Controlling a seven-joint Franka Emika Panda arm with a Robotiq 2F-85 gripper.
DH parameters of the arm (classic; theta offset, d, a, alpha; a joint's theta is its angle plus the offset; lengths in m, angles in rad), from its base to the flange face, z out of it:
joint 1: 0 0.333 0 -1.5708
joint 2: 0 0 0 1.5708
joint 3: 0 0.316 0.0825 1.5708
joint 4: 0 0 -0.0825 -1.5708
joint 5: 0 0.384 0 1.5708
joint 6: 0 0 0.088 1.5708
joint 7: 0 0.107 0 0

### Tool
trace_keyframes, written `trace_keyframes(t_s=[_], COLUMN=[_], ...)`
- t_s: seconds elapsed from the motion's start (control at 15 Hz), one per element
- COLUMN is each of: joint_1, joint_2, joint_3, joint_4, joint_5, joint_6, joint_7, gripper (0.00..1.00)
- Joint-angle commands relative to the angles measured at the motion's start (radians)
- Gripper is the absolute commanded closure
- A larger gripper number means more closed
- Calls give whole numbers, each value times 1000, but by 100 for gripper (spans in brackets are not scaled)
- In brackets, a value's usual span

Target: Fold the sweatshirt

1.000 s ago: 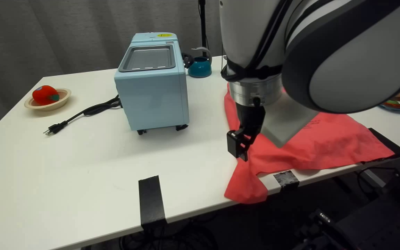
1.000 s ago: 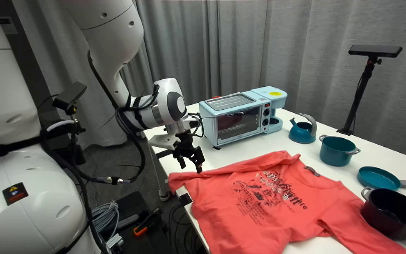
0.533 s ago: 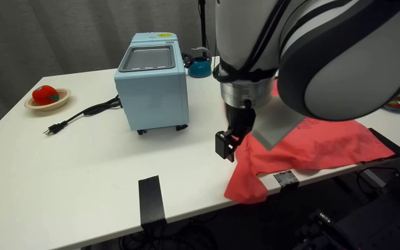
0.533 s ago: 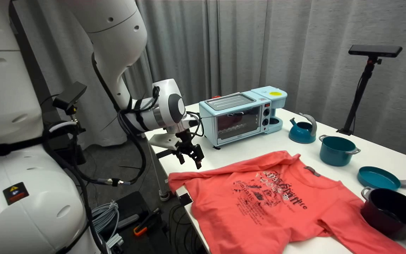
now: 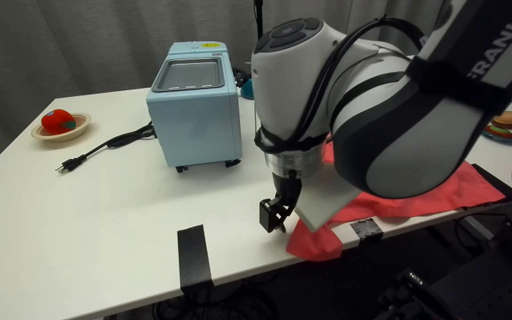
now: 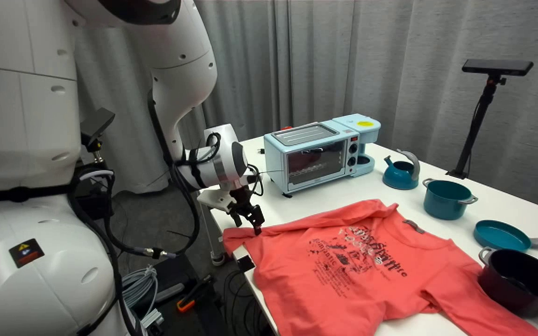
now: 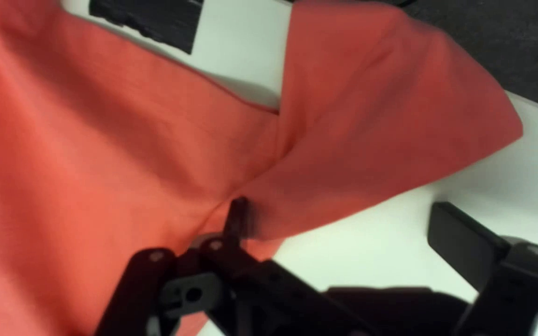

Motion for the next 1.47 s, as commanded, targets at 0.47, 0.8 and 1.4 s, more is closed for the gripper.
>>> trace_keyframes(t_s=[0.47, 0.8, 1.4], joint_1=[75, 96, 10], joint_2=[73, 18, -289], joint_3=[-30, -48, -101], joint_4=[63, 50, -1], joint_5=[-45, -83, -128], joint_6=[18, -12, -158], joint_7=[159, 200, 115], gripper=[76, 100, 100])
